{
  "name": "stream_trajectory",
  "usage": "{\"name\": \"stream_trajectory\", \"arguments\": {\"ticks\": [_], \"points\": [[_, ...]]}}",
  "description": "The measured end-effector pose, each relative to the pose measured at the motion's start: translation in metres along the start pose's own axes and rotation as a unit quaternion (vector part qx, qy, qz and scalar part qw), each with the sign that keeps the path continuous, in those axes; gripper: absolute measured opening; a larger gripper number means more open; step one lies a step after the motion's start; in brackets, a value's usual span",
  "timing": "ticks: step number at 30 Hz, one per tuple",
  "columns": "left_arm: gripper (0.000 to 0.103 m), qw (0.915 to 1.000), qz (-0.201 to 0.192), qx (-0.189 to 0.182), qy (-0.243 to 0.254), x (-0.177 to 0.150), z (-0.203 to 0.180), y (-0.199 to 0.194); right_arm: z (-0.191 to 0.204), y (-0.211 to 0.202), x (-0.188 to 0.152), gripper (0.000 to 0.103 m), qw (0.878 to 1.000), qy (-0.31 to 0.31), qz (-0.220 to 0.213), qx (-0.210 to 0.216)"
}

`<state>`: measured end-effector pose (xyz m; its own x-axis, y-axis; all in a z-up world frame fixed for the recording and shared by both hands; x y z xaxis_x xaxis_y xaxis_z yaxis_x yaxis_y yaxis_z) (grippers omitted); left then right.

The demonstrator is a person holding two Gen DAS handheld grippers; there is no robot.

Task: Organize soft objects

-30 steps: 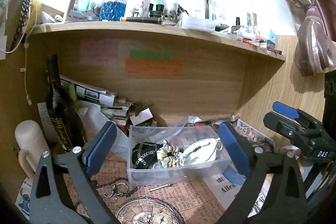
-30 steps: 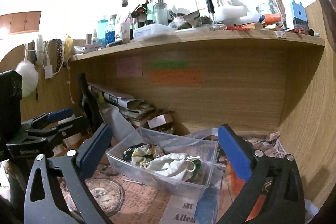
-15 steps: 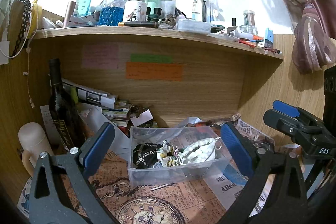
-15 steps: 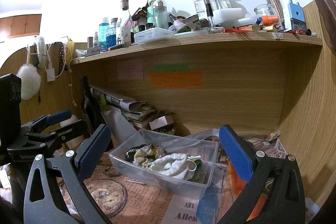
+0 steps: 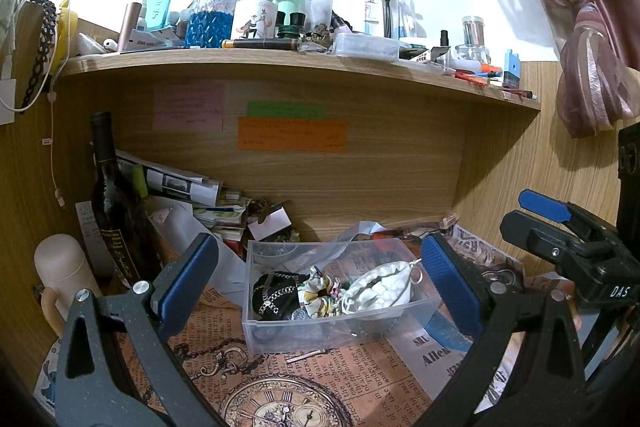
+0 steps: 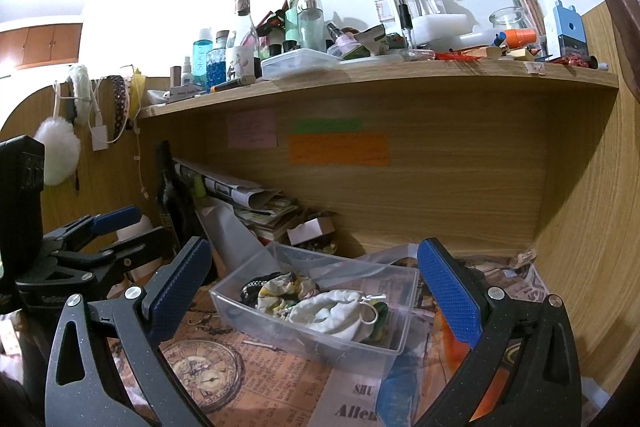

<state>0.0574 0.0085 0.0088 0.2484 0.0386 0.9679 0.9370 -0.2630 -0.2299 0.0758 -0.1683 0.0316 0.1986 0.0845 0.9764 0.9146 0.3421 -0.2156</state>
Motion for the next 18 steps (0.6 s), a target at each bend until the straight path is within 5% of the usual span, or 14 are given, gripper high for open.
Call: {"name": "stream_trajectory", "arguments": {"ticks": [18], "points": [[0.103,1.0,0.005,-0.001,-0.001,-0.0026,0.002,0.0038,-0.0002,0.0021,-0.0011,0.103,1.0,0.001,0.005,0.003]]}}
Point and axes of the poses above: each gripper's, at about its wrist camera, not at the fingertips, and y roughly the way its jaws point, z to its left, x to its top, the point moved 3 cm from there along y, roughly the way its jaws point, and after that the axes turned 9 degrees about -x, right-handed, at the moved point
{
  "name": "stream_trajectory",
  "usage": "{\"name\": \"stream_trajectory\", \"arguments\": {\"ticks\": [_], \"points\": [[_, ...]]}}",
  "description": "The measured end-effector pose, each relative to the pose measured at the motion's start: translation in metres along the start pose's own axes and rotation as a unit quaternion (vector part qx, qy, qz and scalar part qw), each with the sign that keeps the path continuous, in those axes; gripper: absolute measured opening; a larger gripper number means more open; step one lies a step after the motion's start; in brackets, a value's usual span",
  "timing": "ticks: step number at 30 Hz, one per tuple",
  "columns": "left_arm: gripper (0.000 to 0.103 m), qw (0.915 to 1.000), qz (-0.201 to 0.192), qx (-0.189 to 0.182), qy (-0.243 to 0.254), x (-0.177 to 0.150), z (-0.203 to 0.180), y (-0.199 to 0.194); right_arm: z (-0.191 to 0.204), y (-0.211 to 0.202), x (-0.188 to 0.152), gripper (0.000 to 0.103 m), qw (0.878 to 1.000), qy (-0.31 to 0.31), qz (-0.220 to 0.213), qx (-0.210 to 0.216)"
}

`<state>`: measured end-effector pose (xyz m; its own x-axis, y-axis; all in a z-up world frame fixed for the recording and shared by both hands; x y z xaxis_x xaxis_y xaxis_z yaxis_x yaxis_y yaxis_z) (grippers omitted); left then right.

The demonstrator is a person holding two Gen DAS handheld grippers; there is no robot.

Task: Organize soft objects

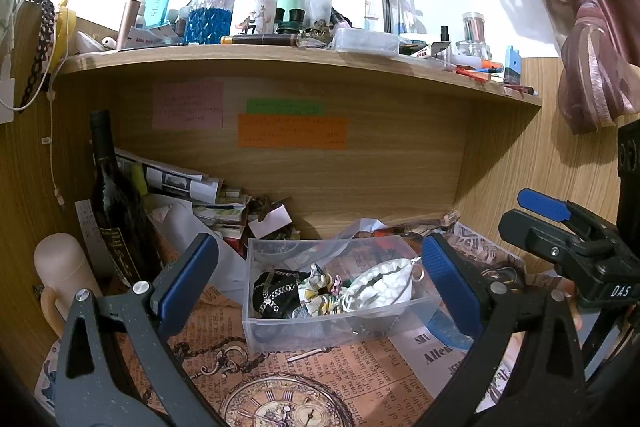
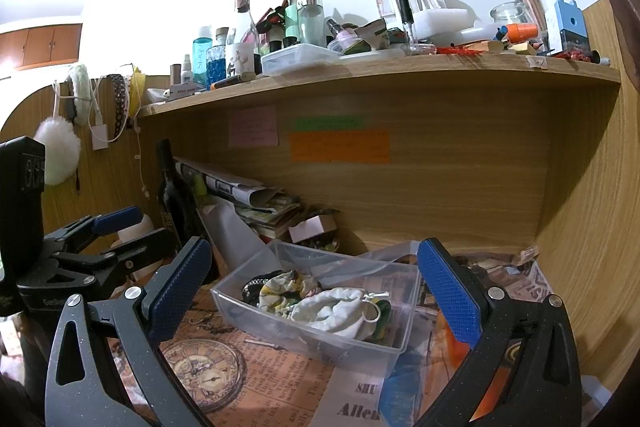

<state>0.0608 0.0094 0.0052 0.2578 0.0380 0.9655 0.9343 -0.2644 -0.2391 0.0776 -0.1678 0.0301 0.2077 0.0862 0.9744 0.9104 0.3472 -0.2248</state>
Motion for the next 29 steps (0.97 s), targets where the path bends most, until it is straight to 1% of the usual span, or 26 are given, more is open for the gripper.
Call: {"name": "stream_trajectory", "arguments": {"ticks": [11,29], "points": [[0.103,1.0,0.007,-0.007,0.0,-0.0012,0.002,0.0036,-0.0002,0.0024,-0.0024,0.103,1.0,0.0,0.003,0.001],[0.103,0.9998,0.005,-0.02,0.002,0.0003,0.0019,0.0031,-0.0037,0.0063,-0.0074,0.103,1.0,0.001,0.012,0.002]]}}
Point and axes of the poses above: each gripper's, at about its wrist camera, not at the fingertips, and y roughly the way its jaws point, z to its left, x to its top, the point moved 3 cm from there along y, roughly the way its jaws point, and after that the axes turned 9 degrees about -x, right-handed, at the moved point
